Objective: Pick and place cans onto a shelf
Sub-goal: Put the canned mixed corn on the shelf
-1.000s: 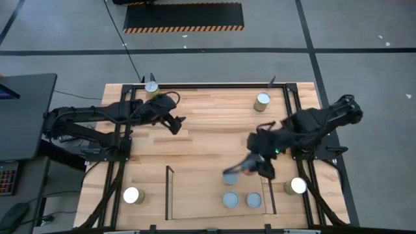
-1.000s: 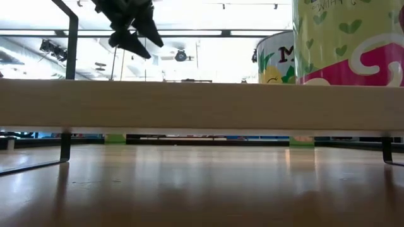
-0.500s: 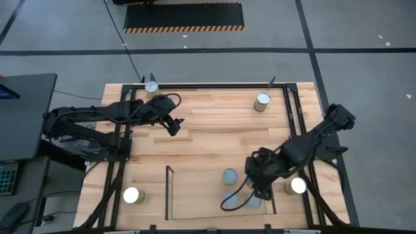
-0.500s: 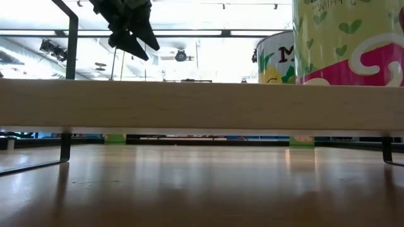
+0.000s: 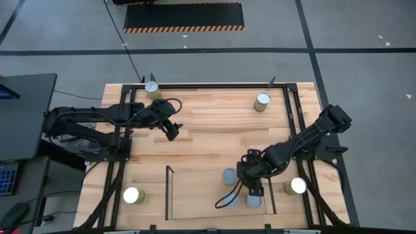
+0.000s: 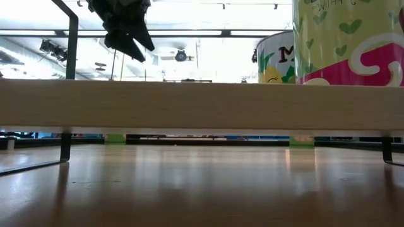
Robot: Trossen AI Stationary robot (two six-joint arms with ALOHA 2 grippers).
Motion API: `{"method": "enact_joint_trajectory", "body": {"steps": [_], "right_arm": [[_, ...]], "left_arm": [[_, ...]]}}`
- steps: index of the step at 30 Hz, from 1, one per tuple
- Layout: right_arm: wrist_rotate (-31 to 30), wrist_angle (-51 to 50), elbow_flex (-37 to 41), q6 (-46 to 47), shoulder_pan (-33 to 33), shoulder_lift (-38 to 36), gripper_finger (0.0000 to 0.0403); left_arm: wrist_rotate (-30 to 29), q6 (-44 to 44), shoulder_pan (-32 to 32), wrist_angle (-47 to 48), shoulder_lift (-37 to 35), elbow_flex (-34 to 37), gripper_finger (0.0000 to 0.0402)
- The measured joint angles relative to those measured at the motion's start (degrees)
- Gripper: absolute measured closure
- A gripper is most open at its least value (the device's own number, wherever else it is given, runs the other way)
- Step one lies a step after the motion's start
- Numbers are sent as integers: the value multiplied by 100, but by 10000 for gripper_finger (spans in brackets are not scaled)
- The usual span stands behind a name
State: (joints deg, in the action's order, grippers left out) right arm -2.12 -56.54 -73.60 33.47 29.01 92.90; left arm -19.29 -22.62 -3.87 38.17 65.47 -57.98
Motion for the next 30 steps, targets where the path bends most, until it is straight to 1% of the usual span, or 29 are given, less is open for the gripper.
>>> {"method": "enact_joint_trajectory", "body": {"steps": [6, 11, 14, 17, 26, 30], "right_arm": [[70, 21, 351, -286, -81, 0, 110], [69, 403, 605, -310, -103, 0, 109], [167, 560, 730, -326, -104, 0, 103], [236, 559, 782, -239, -102, -11, 93], [200, 535, 796, -258, -102, -7, 51], [292, 383, 542, -273, -116, 0, 40]], "left_arm": [[0, -29, -19, -13, 0, 0, 56], [-12, -29, -19, -13, 0, 0, 56], [-14, -28, -19, -13, 0, 0, 56], [-17, -27, -19, -15, 0, 0, 56], [-17, -25, -19, -17, 0, 0, 56], [-17, -21, -19, -17, 0, 0, 56]]}}
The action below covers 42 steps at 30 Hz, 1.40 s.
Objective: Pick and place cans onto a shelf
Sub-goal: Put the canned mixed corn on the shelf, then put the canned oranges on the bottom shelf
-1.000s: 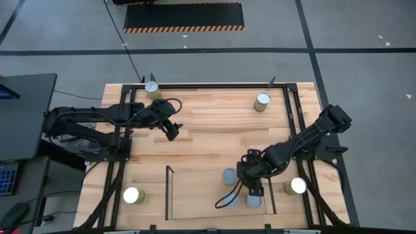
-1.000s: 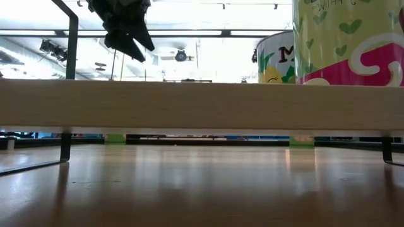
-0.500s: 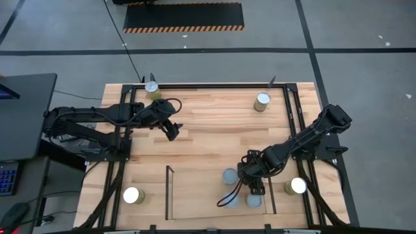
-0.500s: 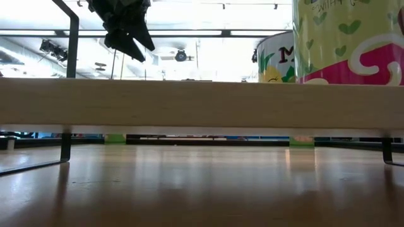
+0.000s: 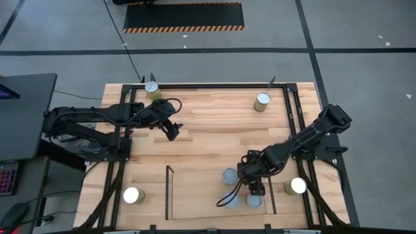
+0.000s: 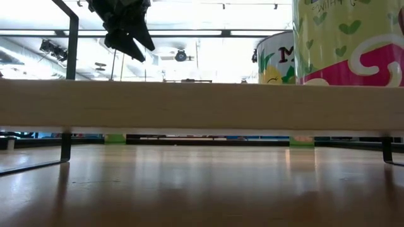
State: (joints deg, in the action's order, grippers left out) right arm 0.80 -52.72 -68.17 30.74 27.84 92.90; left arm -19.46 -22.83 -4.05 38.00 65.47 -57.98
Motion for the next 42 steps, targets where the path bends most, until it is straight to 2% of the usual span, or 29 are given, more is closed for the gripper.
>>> {"method": "enact_joint_trajectory", "body": {"steps": [6, 13, 20, 26, 30, 33, 37, 42], "right_arm": [[28, -118, -599, -141, -88, 0, 39], [-408, -1522, -1553, -353, -286, -22, 41], [-1101, -1992, -2197, -264, -355, -501, 41], [-2197, -2320, -2070, 337, -643, -1370, 42], [-2687, -2395, -1672, 692, -1335, -1968, 44], [-2967, -2215, -1185, 816, -2110, -2321, 44], [-2983, -1523, -337, 891, -3382, -2574, 44], [-2985, -426, 622, 1028, -4862, -2519, 44]], "left_arm": [[-2, 7, 0, -4, 0, 0, 56], [-2, -18, 0, -4, 0, 0, 56], [-1, -57, 17, -9, 2, 0, 56], [-2, -59, 17, -79, 2, 0, 56], [-4, -61, 17, -262, 2, 0, 56], [-3, -61, 13, -444, 2, 0, 56], [-31, -80, 13, -637, 2, 0, 56], [-45, -259, 11, -868, 2, 0, 56]]}}
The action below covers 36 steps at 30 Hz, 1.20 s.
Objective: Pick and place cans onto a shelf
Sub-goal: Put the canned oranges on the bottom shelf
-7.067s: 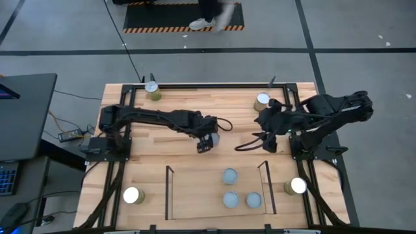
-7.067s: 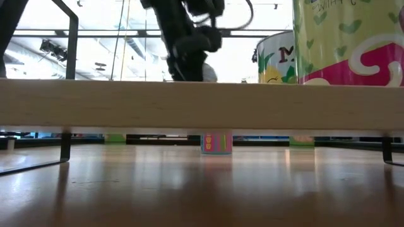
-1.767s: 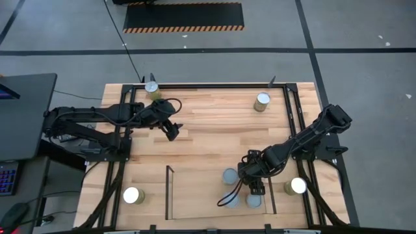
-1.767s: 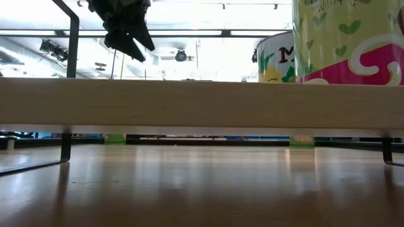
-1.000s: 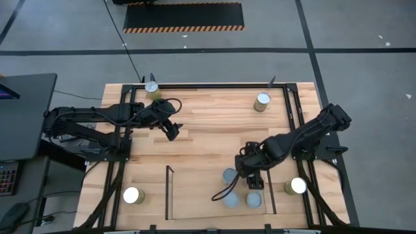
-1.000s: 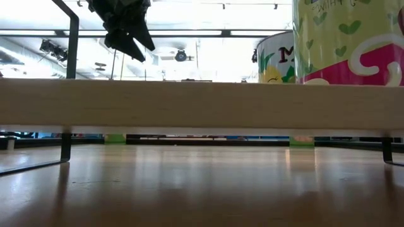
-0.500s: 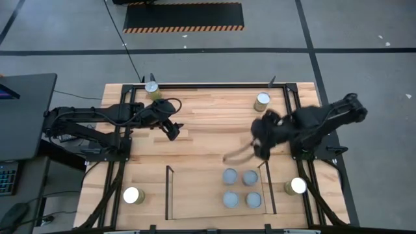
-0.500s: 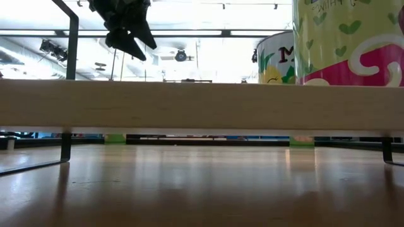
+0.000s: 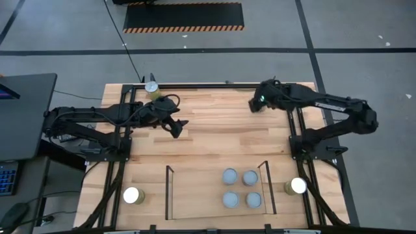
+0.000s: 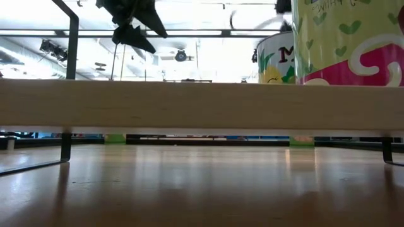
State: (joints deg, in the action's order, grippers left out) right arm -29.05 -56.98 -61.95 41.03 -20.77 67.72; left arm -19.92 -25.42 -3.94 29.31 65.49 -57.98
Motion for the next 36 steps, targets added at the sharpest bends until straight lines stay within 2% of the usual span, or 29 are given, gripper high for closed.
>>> {"method": "enact_joint_trajectory", "body": {"steps": [6, 13, 31, 36], "right_arm": [[-2, 684, 537, -76, -1124, 480, 44], [81, 1286, 723, -206, -1769, 1111, 44], [852, 1501, 723, 23, -2071, 1870, 44], [978, 1509, 728, 170, -2029, 1938, 58]], "left_arm": [[-88, -255, -1, 1, 0, 0, 56], [-265, -255, -1, 7, 0, 0, 56], [-298, -89, -249, 14, 0, 0, 56], [-298, -28, -278, 16, 0, 0, 56]]}}
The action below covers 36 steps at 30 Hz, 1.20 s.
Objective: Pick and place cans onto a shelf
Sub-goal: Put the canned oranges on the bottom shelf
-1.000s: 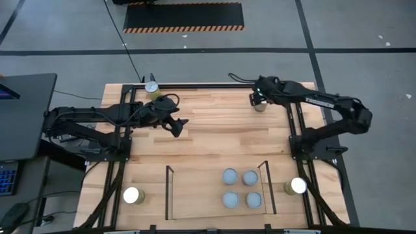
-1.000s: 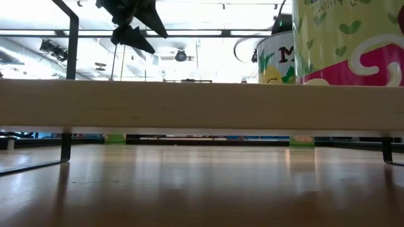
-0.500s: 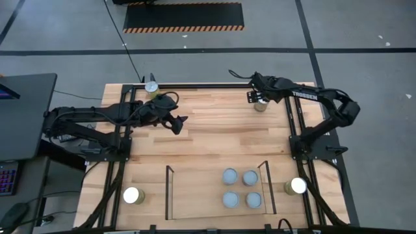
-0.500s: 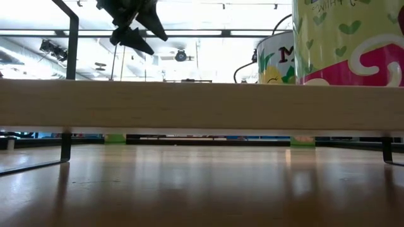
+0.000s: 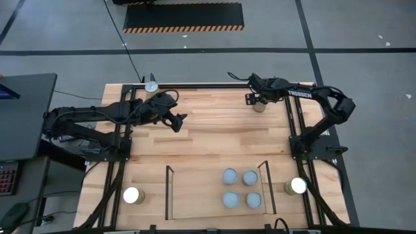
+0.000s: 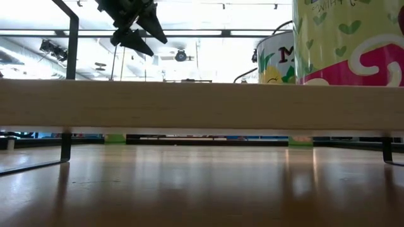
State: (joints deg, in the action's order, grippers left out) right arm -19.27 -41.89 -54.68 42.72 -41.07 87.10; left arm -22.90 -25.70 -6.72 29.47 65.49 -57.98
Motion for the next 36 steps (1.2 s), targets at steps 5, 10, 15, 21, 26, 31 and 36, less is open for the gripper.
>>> {"method": "enact_joint_trajectory", "body": {"steps": [5, 10, 15, 21, 26, 31, 36], "right_arm": [[-41, 36, -2, -28, 91, -115, 87], [114, -12, -94, -195, 405, -257, 91], [164, -233, -718, -240, 1206, -375, 89], [-138, -579, -1731, 230, 2444, -375, 90], [-392, -749, -2261, 857, 3361, -375, 90], [-508, -809, -2640, 1259, 4108, -267, 90], [-508, -869, -3231, 1387, 4650, 265, 90]], "left_arm": [[4, 91, 2, 3, 0, 0, 56], [2, 93, 2, 13, 0, 0, 56], [23, 241, 2, 50, 0, 0, 56], [22, 248, 2, 51, 0, 0, 56], [25, 250, 22, 287, 0, 0, 56], [396, 231, 22, 660, -3, 0, 56], [703, 85, 29, 890, -84, -9, 56]]}}
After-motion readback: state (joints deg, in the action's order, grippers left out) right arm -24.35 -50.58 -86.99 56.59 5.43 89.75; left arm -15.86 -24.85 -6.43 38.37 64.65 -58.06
